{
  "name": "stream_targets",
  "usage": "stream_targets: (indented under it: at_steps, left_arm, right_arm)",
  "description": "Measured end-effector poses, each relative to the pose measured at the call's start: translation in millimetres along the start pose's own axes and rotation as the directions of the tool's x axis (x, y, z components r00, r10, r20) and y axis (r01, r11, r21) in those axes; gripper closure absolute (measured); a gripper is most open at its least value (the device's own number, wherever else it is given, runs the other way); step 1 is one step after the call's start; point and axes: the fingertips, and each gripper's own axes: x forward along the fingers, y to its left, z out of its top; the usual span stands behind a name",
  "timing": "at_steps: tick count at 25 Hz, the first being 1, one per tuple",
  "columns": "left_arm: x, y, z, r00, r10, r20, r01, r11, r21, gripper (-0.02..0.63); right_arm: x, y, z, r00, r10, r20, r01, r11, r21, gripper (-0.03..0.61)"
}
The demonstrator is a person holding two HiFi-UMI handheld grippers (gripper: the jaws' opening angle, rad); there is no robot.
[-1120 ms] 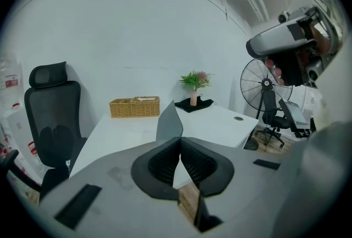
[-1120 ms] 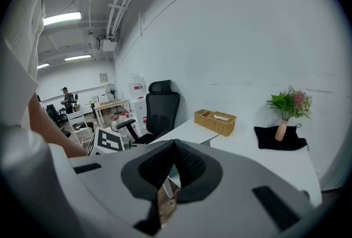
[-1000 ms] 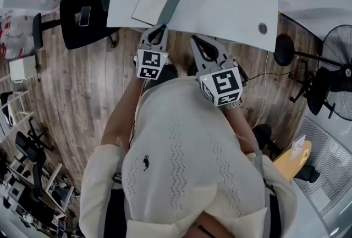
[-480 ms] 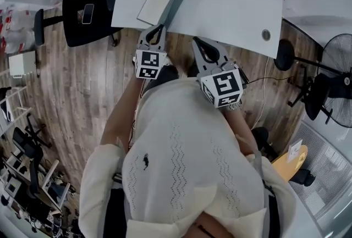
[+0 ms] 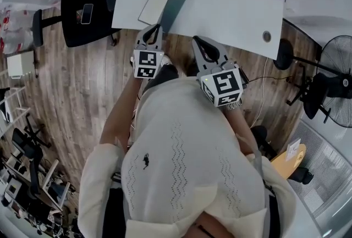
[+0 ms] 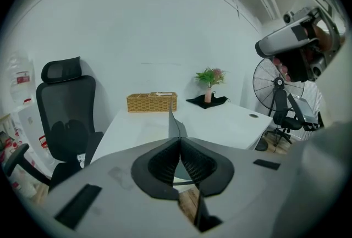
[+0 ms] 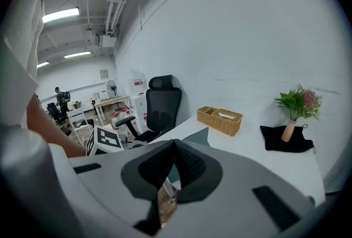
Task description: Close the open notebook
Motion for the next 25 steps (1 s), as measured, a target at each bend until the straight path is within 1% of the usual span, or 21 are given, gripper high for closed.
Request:
stream_targets:
  at_steps: [5,10,17,25]
  left_arm:
    - [3.7,8.9,-6.8,1.0,0.004,-0.018,-0.004,1.0,-0.004,0.595]
    - [5.5,23.3,-15.2,0.999,0.03,-0.035,-0.031,0.999,-0.03,0.595]
    - [9.0,32.2,-22.1,0.998,0.036,-0.053,-0.039,0.998,-0.05,0.595]
    - [11.4,49.4,-32.2,0.994,0.086,-0.074,-0.092,0.993,-0.077,0.595]
  right_arm:
    - [6.8,-1.5,1.0,1.0,-0.004,-0.008,0.004,1.0,0.001,0.578]
    - [11.4,-3.6,1.6,1.0,-0.011,-0.015,0.011,1.0,0.002,0.578]
    - [17.1,-8.2,2.1,0.999,-0.017,-0.03,0.018,1.0,0.004,0.577]
    - [20.0,-12.1,0.5,0.999,-0.022,-0.043,0.022,1.0,0.006,0.578]
